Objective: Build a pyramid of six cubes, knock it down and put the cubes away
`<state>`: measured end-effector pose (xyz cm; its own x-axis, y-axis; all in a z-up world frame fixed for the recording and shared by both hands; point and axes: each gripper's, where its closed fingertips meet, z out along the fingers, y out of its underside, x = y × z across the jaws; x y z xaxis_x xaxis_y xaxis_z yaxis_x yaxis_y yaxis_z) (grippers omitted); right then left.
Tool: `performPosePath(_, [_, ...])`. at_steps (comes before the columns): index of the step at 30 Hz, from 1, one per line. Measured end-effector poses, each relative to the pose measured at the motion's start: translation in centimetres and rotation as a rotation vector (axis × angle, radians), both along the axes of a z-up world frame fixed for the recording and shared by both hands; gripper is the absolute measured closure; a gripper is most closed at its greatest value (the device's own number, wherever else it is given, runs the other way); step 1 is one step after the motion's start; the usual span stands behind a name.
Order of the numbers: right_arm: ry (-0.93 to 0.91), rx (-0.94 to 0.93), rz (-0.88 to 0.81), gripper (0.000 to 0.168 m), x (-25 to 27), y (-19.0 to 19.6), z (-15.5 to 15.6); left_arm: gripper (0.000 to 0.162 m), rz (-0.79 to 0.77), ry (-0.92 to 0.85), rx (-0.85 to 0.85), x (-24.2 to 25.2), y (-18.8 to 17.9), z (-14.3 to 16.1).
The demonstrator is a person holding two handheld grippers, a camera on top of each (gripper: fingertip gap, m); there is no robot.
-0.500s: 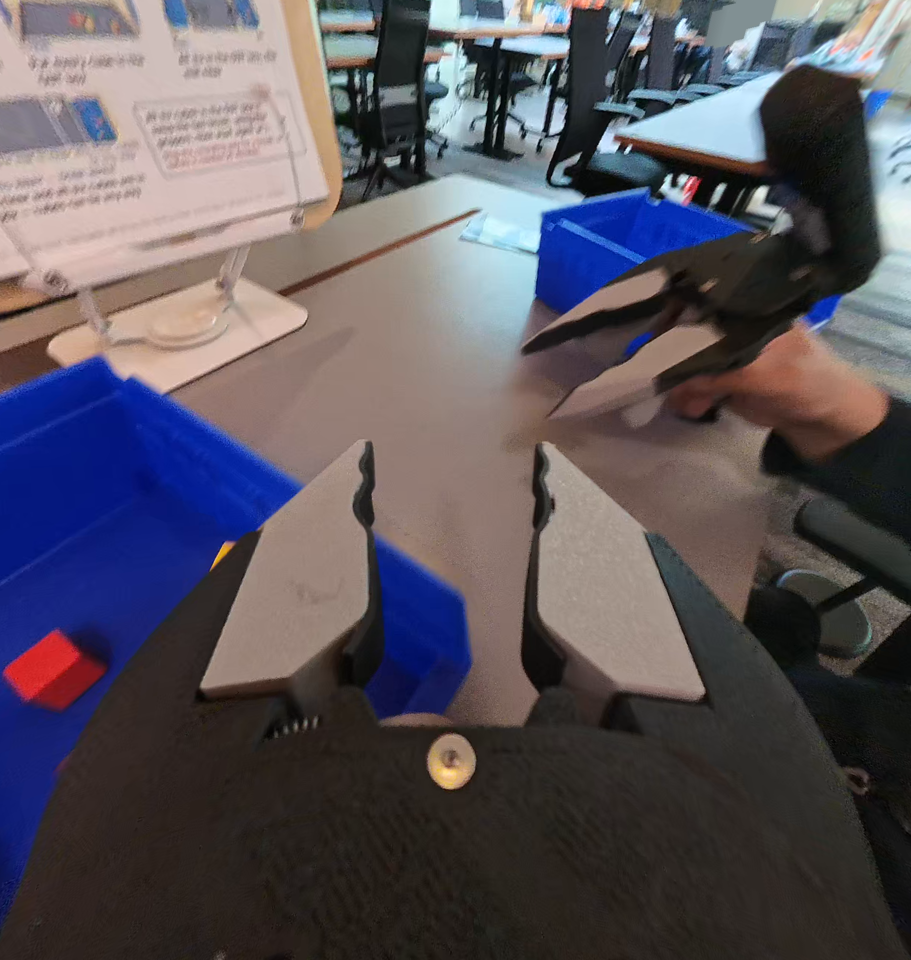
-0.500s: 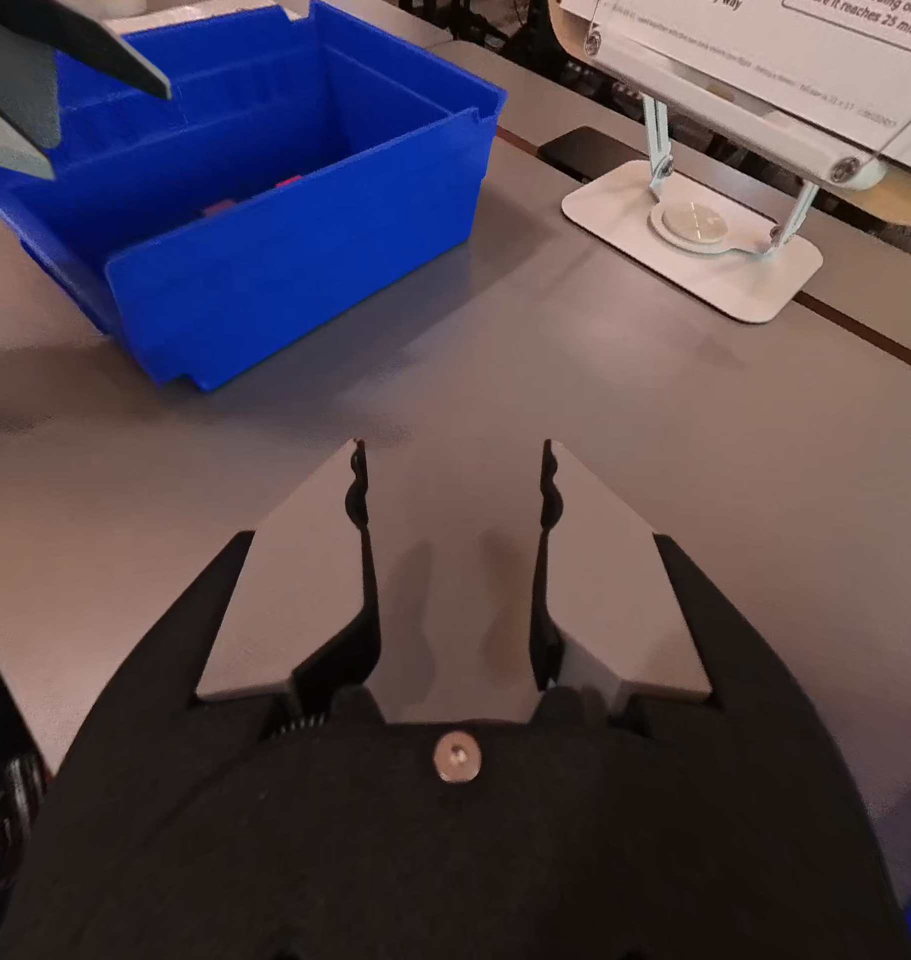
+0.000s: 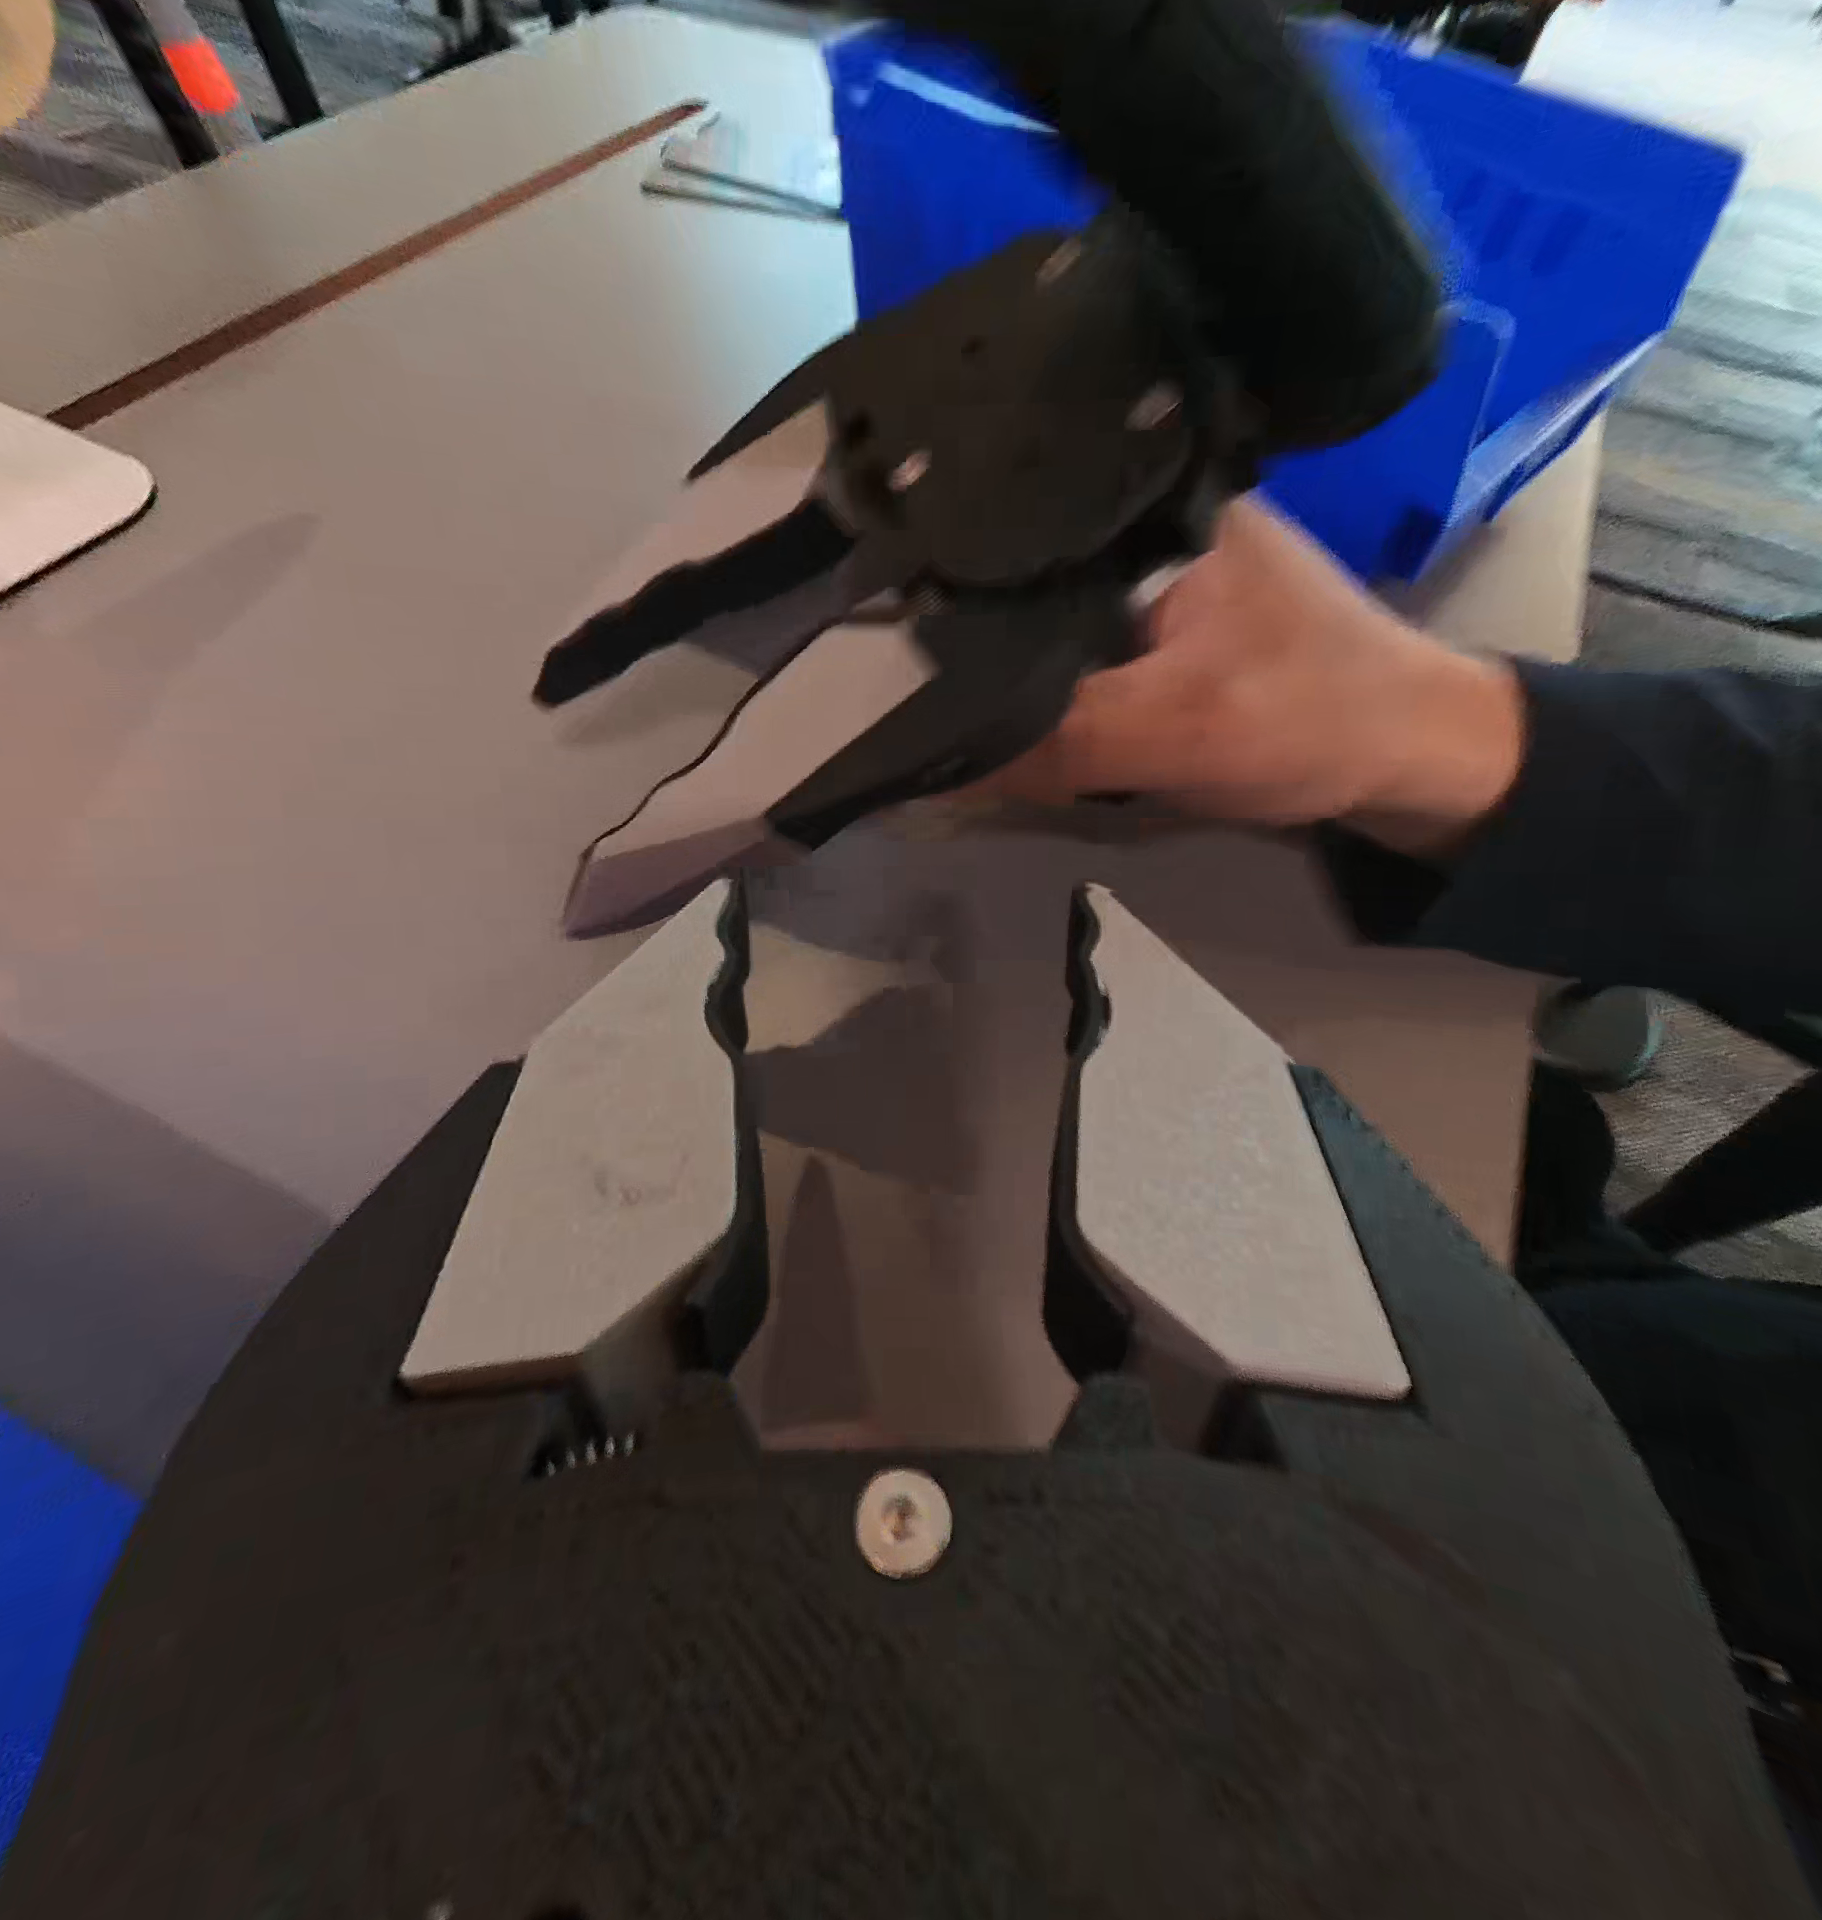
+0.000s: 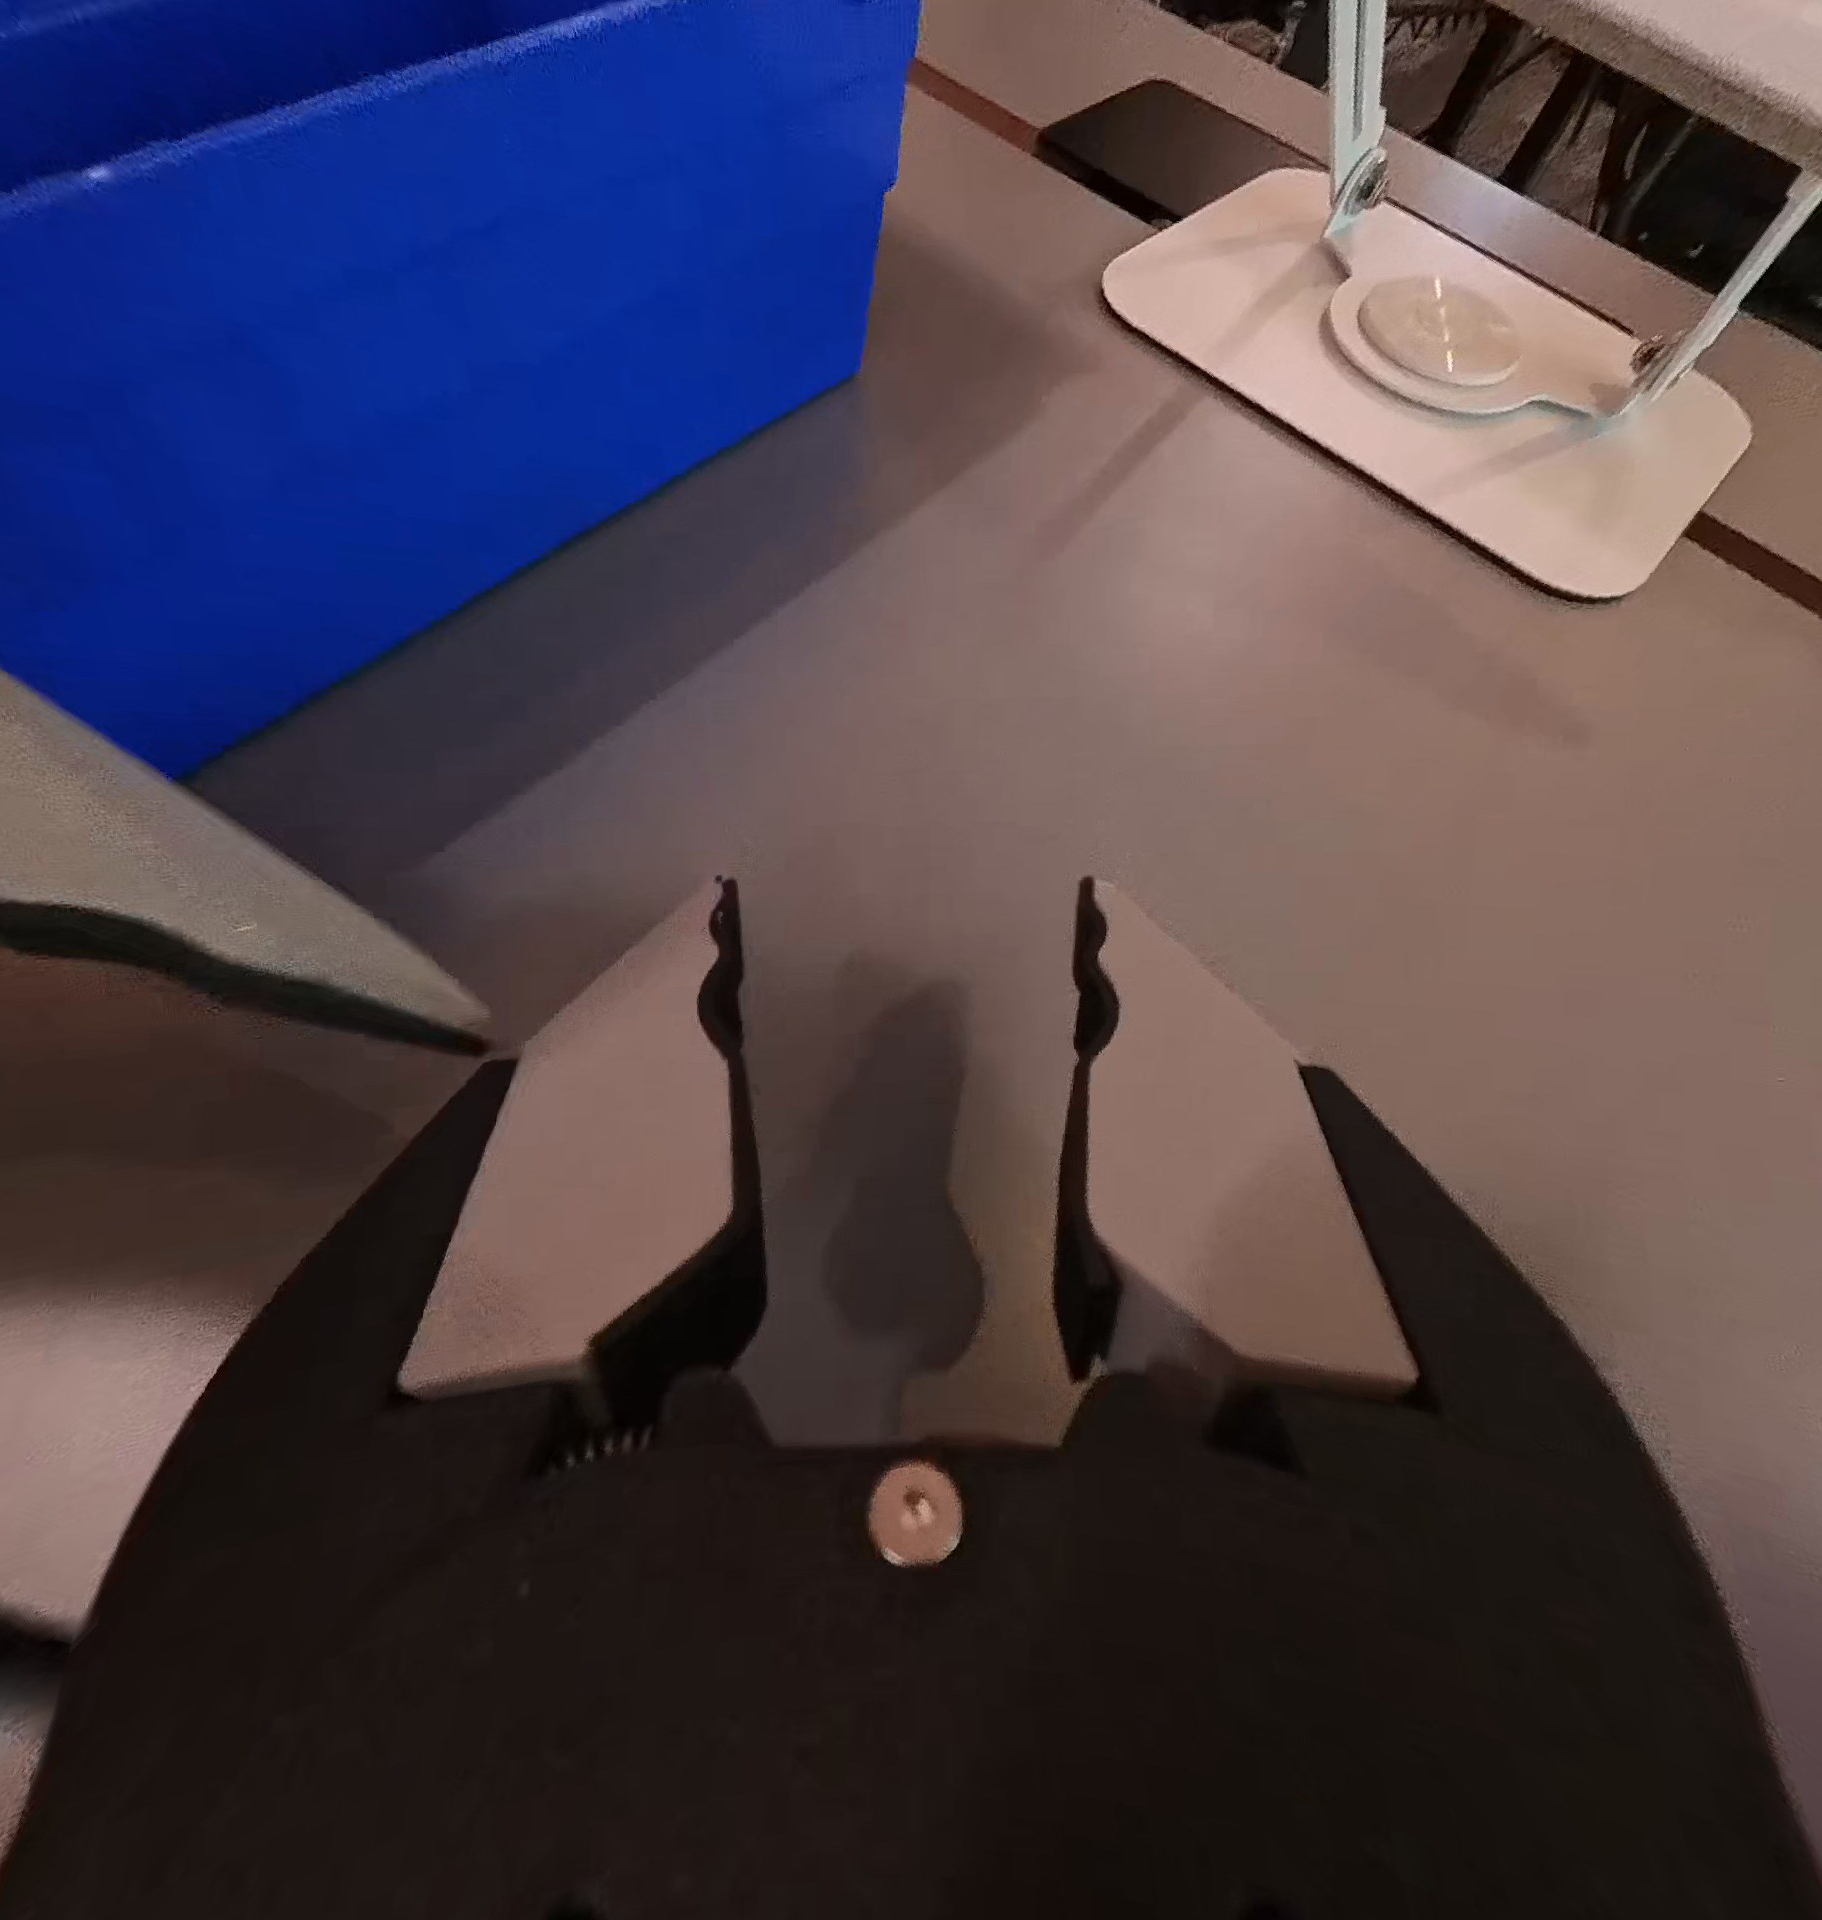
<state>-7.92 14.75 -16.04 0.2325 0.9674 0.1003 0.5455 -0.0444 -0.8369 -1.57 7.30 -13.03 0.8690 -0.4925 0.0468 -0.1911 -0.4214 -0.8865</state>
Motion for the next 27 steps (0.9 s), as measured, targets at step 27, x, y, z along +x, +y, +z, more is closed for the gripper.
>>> performPosePath(27, [-0.515, -0.189, -0.384, 0.116, 23.5, 8.0, 1.6, 0.093, 0.047, 0.074, -0.052, -3.1, -2.0, -4.0])
